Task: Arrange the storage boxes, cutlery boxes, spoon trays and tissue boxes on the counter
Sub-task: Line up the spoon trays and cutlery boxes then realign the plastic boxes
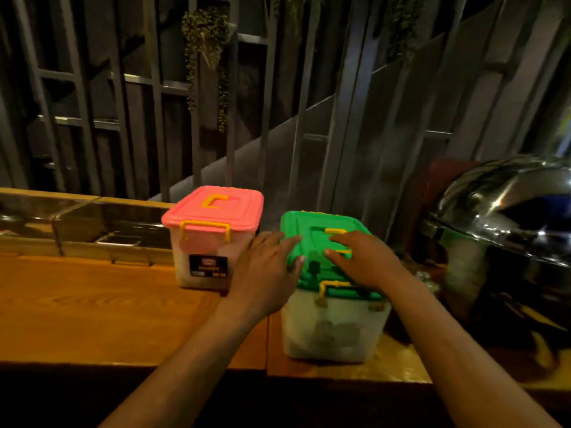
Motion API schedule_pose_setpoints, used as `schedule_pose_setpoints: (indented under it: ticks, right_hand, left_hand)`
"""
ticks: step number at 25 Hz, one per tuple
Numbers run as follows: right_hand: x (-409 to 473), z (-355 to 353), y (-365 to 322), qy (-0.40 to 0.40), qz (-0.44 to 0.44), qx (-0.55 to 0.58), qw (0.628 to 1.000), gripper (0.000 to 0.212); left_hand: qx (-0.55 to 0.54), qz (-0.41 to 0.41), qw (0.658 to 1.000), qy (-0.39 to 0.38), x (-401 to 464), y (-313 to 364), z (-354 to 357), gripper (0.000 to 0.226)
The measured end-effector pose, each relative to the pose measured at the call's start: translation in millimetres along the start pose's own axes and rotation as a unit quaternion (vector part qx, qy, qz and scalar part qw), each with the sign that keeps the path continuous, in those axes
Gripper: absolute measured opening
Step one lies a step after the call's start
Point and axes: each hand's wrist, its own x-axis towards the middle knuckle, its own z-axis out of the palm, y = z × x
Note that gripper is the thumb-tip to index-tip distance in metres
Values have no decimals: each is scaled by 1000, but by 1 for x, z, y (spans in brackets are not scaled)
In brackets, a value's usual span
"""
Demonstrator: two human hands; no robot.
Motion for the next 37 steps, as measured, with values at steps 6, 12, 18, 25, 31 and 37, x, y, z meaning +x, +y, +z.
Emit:
schedule_pose_setpoints:
  ticks: [6, 12, 18, 25, 31, 37]
  right_hand:
    - [-76, 2, 56, -31, 39, 104, 993, 90]
    - [-73, 3, 56, -17, -1, 119, 993, 103]
    - [-43, 15, 53, -33, -6, 130, 991, 105]
    - [16, 42, 47, -35, -10, 105, 994, 107]
    - [65, 70, 50, -8, -5, 90, 996, 114]
    - [100, 83, 57, 0, 3, 97, 995, 110]
  left_hand:
    - [65, -21, 995, -74, -21, 70, 38, 56]
    - [79, -32, 995, -46, -23, 62, 44, 52]
    - [97, -29, 994, -25, -9, 38, 59, 50]
    - [102, -34, 994, -23, 30, -10, 86, 52]
    - [83, -23, 996, -20, 65, -47, 109, 51]
    - [63, -22, 998, -21, 93, -68, 130, 50]
